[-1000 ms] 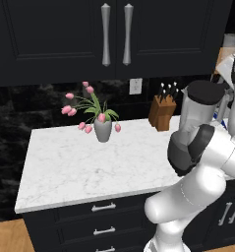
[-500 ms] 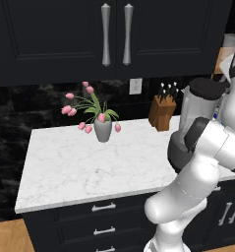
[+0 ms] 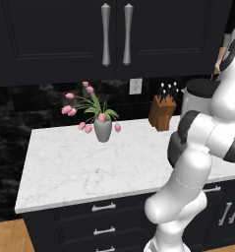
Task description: Close the lid blender by securely placing the lid on top.
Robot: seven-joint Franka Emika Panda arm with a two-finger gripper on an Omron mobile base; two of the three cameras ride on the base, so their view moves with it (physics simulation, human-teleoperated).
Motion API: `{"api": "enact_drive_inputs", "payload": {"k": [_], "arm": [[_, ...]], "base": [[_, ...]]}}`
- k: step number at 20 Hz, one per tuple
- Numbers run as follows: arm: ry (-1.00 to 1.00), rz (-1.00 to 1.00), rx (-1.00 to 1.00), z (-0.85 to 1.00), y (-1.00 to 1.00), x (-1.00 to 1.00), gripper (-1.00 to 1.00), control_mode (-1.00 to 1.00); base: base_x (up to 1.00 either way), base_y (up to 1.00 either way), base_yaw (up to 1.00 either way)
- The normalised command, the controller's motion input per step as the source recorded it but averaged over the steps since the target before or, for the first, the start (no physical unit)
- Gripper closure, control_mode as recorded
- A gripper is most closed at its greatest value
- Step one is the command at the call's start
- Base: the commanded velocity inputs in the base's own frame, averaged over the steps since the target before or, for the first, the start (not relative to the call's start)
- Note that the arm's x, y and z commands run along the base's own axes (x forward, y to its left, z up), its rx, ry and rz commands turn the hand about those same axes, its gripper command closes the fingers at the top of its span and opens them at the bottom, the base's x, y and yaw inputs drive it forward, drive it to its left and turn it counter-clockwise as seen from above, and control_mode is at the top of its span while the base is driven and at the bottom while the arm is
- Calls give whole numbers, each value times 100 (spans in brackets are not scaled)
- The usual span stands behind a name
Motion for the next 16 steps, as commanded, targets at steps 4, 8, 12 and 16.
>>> {"api": "enact_drive_inputs", "payload": {"k": [4, 8, 12, 16], "arm": [[0, 0, -9, -8, 0, 0, 100, -100], [0, 0, -7, 0, 6, 0, 100, -100], [0, 0, -8, -3, 27, 0, 100, -100], [0, 0, -11, -11, 25, 0, 100, -100]], "base": [[0, 0, 0], [0, 0, 0], [0, 0, 0], [0, 0, 0]]}}
